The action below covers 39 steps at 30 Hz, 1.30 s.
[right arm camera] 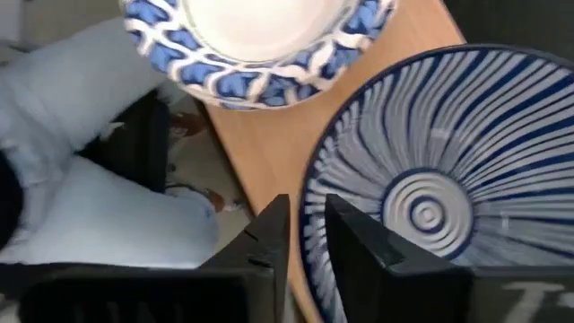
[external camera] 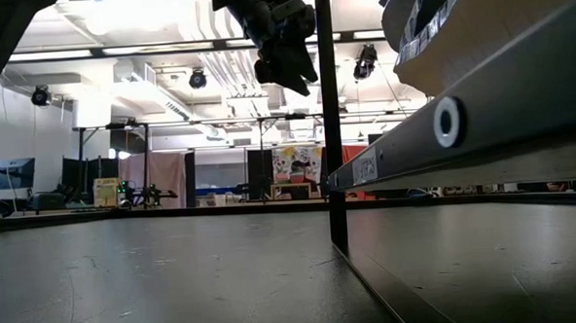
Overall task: Place and stack bowls onto a shelf
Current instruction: Stack the blue orange bowl on top of the yellow bowl on the shelf, then return to Home Position
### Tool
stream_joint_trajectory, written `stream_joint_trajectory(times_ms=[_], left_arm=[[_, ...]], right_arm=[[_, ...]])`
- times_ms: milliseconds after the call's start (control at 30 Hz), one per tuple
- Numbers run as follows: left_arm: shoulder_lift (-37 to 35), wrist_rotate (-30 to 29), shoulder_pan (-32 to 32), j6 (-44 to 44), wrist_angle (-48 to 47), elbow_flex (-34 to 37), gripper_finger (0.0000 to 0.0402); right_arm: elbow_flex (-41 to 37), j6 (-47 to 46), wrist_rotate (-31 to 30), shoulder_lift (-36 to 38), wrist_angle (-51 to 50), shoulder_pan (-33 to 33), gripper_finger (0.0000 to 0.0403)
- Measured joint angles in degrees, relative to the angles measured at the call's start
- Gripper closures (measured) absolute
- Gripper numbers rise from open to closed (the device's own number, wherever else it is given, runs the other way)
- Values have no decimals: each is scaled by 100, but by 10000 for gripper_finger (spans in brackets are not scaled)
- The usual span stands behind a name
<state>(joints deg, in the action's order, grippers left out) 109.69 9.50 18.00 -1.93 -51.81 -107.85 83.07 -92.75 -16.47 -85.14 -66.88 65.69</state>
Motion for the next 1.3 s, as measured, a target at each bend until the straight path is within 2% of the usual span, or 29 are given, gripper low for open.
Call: stream_joint_trajectory(times_ms=[267, 367, 433, 633, 800, 967, 1100, 1300], left_arm=[[0, 2, 0, 0, 4, 0, 177], [0, 2, 0, -2, 2, 0, 177], [0, 2, 0, -2, 2, 0, 177], [-8, 3, 0, -11, -79, 0, 177], [-115, 4, 0, -47, -74, -2, 177], [-131, 4, -4, -47, -74, -2, 177], [-136, 4, -7, -7, -76, -2, 177], [-143, 4, -10, 113, -8, -2, 177]], right_arm=[[0, -7, 50, 323, 289, 7, 304], [0, 278, -80, 449, 289, 7, 300], [0, 672, -426, 544, 285, 7, 299], [0, 2260, -2001, 792, 157, 7, 302], [-174, 2856, -3108, 1093, -295, 7, 301], [-1243, 2943, -3656, 1735, -131, 7, 302], [-2428, 2922, -3814, 2536, 635, 7, 305], [-3971, 4078, -4289, 4109, 2123, 4, 305]])
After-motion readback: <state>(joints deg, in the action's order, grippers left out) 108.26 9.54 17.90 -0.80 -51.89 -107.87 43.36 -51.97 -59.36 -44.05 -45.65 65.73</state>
